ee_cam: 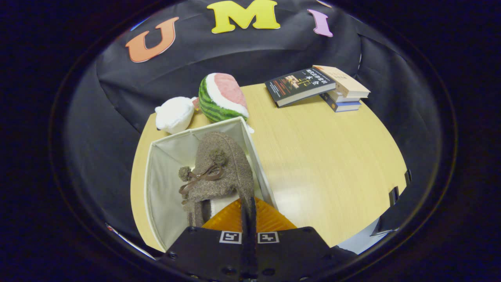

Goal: Open the storage box then place both shoes into the box .Put the left shoe in first, then the right shoe, with the right side of both shoes facing outward in a uniform manner.

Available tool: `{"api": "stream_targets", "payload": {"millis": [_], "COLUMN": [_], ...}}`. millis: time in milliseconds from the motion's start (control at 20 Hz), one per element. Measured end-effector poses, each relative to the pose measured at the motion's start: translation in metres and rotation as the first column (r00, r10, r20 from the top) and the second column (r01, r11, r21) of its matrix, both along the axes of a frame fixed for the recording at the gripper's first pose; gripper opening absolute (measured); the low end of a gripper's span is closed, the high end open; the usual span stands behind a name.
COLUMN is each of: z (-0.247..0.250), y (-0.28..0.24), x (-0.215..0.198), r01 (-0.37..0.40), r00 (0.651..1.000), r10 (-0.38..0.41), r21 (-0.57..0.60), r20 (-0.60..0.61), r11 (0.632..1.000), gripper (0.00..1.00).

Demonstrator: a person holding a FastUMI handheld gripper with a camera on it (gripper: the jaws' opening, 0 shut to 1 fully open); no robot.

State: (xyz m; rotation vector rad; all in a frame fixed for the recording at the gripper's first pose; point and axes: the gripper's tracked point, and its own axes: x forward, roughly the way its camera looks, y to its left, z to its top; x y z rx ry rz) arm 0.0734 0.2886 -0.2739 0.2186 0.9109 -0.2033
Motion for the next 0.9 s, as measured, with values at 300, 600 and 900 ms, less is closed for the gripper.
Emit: {"api": "stream_targets", "payload": {"millis": [300, 600, 900], "z": [-0.016, -0.028, -0.006], "y": [-0.005, -0.002, 0.003], "x": [0.006, 0.003, 0.011], "r01": [0.012, 0.020, -0.033], "r00": [0.998, 0.996, 0.999], "r10": [-0.015, -0.027, 0.032], "r21": [-0.045, -0.078, -0.106], "r20": [-0.057, -0.089, -0.007], "r11": [0.999, 0.997, 0.994], "gripper": [0.00, 0.01, 0.17]}}
